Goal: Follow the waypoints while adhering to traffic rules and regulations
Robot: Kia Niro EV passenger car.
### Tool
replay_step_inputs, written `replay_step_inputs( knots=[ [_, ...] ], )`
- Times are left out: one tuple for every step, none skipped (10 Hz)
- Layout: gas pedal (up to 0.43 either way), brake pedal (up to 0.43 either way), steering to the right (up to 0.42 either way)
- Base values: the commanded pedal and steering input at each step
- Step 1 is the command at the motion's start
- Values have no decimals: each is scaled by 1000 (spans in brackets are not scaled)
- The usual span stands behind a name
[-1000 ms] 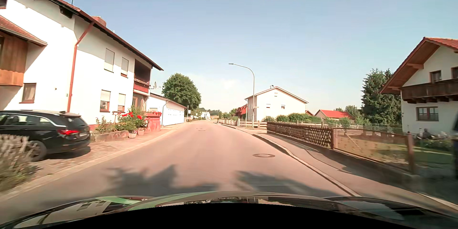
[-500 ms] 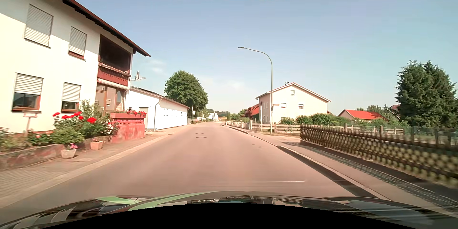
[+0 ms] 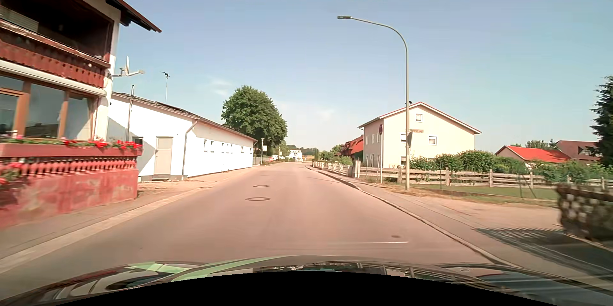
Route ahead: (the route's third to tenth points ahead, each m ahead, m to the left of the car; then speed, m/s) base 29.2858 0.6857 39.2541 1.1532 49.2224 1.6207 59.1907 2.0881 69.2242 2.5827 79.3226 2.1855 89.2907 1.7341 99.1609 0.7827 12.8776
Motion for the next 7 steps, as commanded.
replay_step_inputs(
  knots=[
    [98, 0, -17],
    [98, 0, -16],
    [98, 0, -16],
    [98, 0, -16],
    [98, 0, -15],
    [98, 0, -15],
    [98, 0, -15]
  ],
)
